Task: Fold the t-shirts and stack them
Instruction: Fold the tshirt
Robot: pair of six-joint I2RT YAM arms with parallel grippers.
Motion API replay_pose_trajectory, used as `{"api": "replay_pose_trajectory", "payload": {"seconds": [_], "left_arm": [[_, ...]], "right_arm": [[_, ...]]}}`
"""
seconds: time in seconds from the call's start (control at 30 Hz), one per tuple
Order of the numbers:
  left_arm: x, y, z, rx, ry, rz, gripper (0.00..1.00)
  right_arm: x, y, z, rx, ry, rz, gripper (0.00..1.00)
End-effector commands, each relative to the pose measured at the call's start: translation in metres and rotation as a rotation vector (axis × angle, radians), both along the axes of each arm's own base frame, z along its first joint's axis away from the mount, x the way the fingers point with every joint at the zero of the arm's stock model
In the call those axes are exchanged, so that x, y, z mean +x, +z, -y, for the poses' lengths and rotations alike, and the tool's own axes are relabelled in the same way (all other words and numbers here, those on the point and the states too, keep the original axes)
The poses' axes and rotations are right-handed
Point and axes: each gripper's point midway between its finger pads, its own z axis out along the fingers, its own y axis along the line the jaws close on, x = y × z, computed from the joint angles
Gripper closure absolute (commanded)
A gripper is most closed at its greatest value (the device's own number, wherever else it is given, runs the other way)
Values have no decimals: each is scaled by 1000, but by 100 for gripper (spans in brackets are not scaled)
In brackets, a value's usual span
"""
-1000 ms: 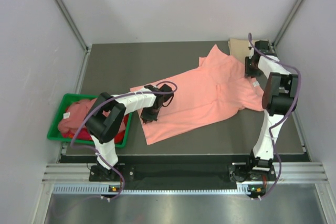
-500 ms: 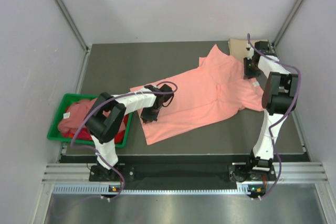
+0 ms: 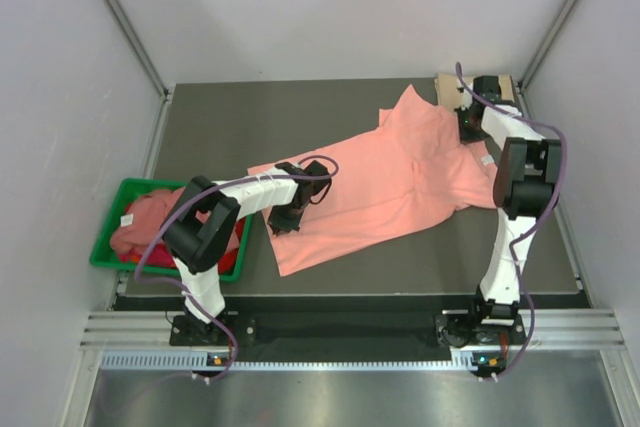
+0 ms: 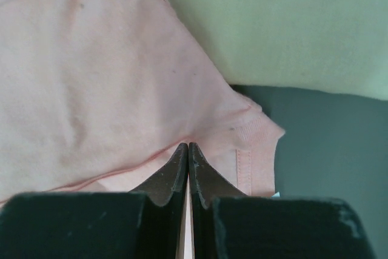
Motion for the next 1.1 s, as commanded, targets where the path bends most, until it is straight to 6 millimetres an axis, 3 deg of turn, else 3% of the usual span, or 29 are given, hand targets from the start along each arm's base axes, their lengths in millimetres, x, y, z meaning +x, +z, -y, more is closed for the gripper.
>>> {"api": "replay_pose_trajectory", "payload": {"seconds": [0.0,0.17,0.23,0.27,0.43,0.6,0.67,0.7,0.73,0.77,0.8,0.87,0.9,0.93,0.97,1.03,1.07], "left_arm": [[-13,-13,-17,68,4,-53,100],[-13,-14,-17,79,5,-59,100],[-12,-14,-17,80,4,-58,100],[-12,-14,-17,84,4,-59,100],[-12,-12,-18,90,7,-58,100],[-2,1,-20,121,26,-23,100],[3,9,-18,128,39,2,86],[10,19,-14,115,49,28,74],[14,25,-11,108,51,44,70],[18,33,-8,98,49,63,61],[29,49,2,68,45,111,55],[36,68,5,69,39,145,54],[45,84,14,40,30,187,54],[47,90,20,24,21,203,54],[49,95,27,-6,10,219,55],[47,103,47,-78,-36,229,56],[44,101,67,-175,-58,212,56]], "right_arm": [[24,36,0,-89,38,129,100],[31,43,-11,-156,101,157,100],[33,43,-7,-187,102,162,100],[34,43,-21,-201,134,163,100],[32,45,-20,-208,96,164,100],[24,66,-21,-125,-57,145,81],[6,67,-17,-64,-198,98,74],[0,78,-19,-24,-235,112,73],[-7,82,-21,31,-307,119,68],[-21,76,-16,52,-356,91,66],[-29,92,-9,86,-399,119,64],[-53,87,-2,118,-507,86,59],[-62,101,3,120,-547,119,57],[-72,102,12,121,-601,122,55],[-89,89,16,134,-673,92,52],[-108,94,36,158,-774,109,50],[-124,80,41,172,-835,78,48]]}}
